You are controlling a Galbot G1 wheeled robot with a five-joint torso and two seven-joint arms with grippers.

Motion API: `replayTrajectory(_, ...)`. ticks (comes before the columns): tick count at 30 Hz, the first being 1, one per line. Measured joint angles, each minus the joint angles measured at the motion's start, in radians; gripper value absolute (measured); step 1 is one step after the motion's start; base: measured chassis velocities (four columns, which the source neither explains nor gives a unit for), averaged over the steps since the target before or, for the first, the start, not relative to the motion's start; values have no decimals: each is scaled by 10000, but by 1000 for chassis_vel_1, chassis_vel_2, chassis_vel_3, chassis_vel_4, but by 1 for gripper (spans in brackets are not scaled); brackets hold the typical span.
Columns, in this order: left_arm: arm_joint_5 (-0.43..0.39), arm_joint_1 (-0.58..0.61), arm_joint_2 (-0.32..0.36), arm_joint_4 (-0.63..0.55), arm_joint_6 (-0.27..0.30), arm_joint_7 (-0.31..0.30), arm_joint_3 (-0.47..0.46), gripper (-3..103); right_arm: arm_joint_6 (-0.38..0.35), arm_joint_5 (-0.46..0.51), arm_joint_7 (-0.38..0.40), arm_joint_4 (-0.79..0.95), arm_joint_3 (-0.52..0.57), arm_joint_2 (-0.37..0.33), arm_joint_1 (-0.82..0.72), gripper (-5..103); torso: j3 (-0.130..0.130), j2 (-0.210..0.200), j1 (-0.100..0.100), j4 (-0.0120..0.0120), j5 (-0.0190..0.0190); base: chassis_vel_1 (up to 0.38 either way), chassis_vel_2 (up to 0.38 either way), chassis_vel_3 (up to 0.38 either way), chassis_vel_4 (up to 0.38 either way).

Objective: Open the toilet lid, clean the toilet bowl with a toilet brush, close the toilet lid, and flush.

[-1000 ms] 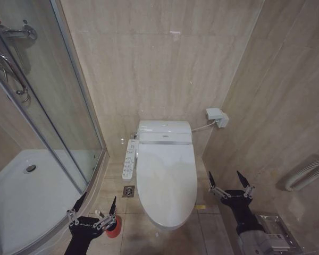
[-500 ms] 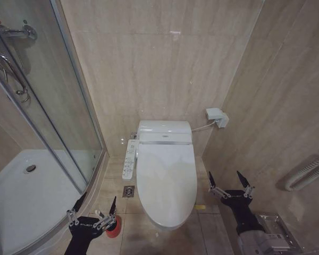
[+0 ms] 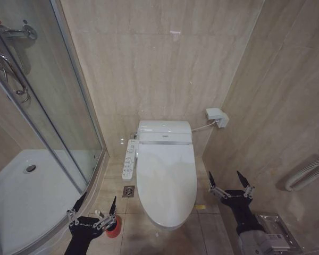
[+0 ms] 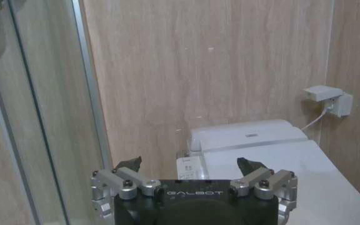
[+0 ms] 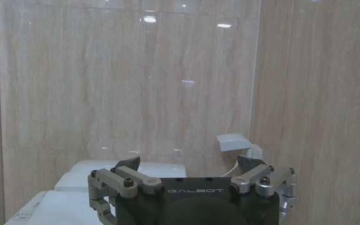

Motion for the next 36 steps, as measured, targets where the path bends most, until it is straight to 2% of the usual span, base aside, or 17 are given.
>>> replayTrajectory(5,-182,-869,-345,682,438,-123,323,98,0,0,0,0,-1,0,0,100,0,0,0,1,-3,0,0,0,0)
replayTrajectory(12,-719,-3285,-1284,2536,1685,-480,1164,97,0,0,1,0,-1,0,0,100,1,0,0,0,1,0,0,0,0)
replayTrajectory(14,-751,-3590,-1404,2796,1734,-488,1264,97,0,0,0,-1,-2,1,1,100,0,-1,0,-1,0,0,0,0,0)
replayTrajectory(15,-665,-3756,-1454,3044,1442,-383,1210,97,0,0,0,0,-3,0,1,100,1,-1,0,-6,-9,0,0,0,0)
replayTrajectory(16,-491,-3826,-1462,3214,1104,-296,998,97,0,0,1,-1,-1,0,1,100,1,-2,1,-4,-1,0,0,0,0)
replayTrajectory(17,-491,-3826,-1462,3214,1104,-296,998,97,0,0,1,-1,-1,0,1,100,1,-2,1,-4,-1,0,0,0,0)
replayTrajectory(18,-269,-3825,-1463,3298,778,-216,848,99,0,0,1,-1,-1,-1,1,100,1,-2,1,0,4,0,0,0,0)
replayTrajectory(25,76,-3710,-1202,3195,427,-68,413,99,0,1,1,-1,-2,1,1,100,0,-2,0,0,-1,0,0,0,0)
replayTrajectory(26,66,-3729,-1082,3243,356,-37,261,94,0,0,0,-1,-1,0,1,100,0,-2,0,1,0,0,0,0,0)
replayTrajectory(30,-345,-3851,-623,3359,241,15,-171,94,0,0,0,-1,-1,-1,1,100,0,-2,0,0,-2,0,0,0,0)
replayTrajectory(32,-876,-3974,-147,3474,219,37,-534,94,0,0,0,0,-1,0,1,100,0,-1,0,0,-2,0,0,0,0)
replayTrajectory(36,-1413,-4133,283,3652,161,70,-764,94,0,0,0,-1,-2,0,0,100,0,-1,0,0,-2,0,0,0,0)
